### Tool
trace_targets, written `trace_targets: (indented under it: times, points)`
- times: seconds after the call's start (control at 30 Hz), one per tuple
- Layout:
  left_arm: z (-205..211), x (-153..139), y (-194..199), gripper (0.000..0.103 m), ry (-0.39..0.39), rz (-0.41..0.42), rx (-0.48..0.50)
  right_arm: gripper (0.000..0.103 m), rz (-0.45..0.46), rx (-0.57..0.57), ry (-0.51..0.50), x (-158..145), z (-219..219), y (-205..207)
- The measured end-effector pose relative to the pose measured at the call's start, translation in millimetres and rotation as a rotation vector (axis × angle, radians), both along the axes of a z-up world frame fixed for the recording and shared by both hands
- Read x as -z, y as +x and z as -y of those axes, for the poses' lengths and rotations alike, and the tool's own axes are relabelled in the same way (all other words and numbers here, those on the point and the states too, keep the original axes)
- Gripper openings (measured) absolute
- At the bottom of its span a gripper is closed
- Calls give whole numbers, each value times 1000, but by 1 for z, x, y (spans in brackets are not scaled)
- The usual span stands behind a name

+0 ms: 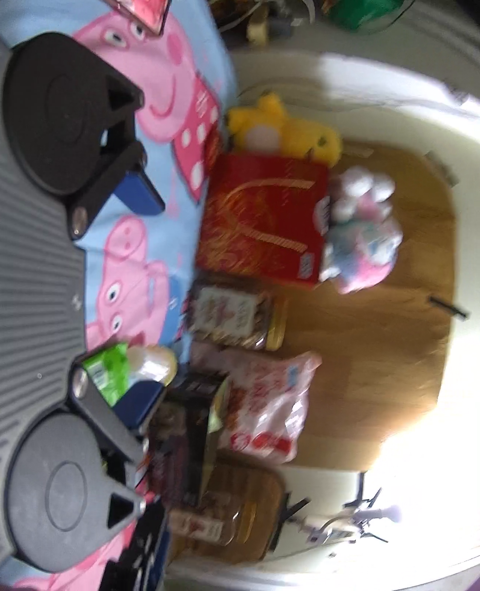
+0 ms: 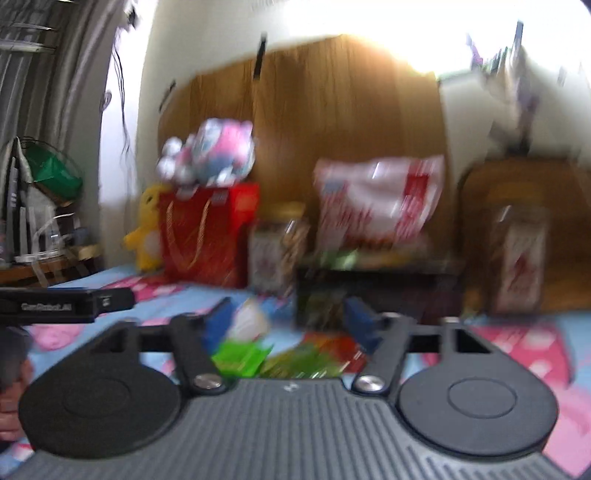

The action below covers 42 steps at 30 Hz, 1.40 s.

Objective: Organize snacks
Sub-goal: 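Grasp the bright green biscuit bag with the left tool, then carry the green biscuit bag into the tin box and open the left tool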

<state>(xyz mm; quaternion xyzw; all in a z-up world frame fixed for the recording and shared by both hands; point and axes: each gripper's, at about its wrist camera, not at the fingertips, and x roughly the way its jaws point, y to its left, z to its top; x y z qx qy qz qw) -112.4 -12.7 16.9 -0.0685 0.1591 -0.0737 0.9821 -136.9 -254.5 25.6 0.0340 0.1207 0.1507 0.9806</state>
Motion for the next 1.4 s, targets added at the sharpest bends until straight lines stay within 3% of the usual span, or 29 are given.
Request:
trace_targets:
  times: [0.03, 0.1, 0.17, 0.23, 0.3, 0.43, 0.57, 0.63, 0.77, 0.9, 1.07, 1.23, 1.4]
  points:
    - [-4, -4, 6, 91, -23, -41, 40, 49, -58, -33, 24, -2, 1, 8]
    - [-10, -10, 20, 89, -98, -120, 125, 32, -190, -104, 67, -3, 3, 27]
    - [-12, -13, 39, 85, -171, -230, 213, 27, -313, -157, 129, 0, 3, 45]
    - [-12, -8, 57, 71, -230, -327, 263, 26, -401, -175, 184, 6, 1, 59]
    - [-11, -1, 75, 69, -273, -410, 297, 26, -455, -164, 214, 13, -1, 69]
    - [0, 19, 99, 55, -306, -538, 344, 27, -521, -150, 227, 25, -10, 82]
    - [9, 23, 96, 46, -310, -534, 331, 18, -546, -176, 302, 28, -9, 84]
    - [9, 20, 93, 45, -333, -528, 339, 18, -523, -174, 286, 26, -9, 76]
    - [17, -4, 90, 45, -335, -461, 399, 18, -426, -153, 285, 13, 3, 62]
    - [48, -35, 100, 45, -280, -371, 447, 18, -288, -98, 257, -11, 21, 58]
    - [95, -63, 146, 45, -226, -274, 500, 18, -175, -2, 219, -37, 49, 84]
    - [137, -64, 201, 45, -219, -278, 529, 18, -138, 104, 206, -41, 81, 130]
    - [161, -51, 237, 45, -175, -322, 478, 21, -172, 152, 183, -29, 94, 161]
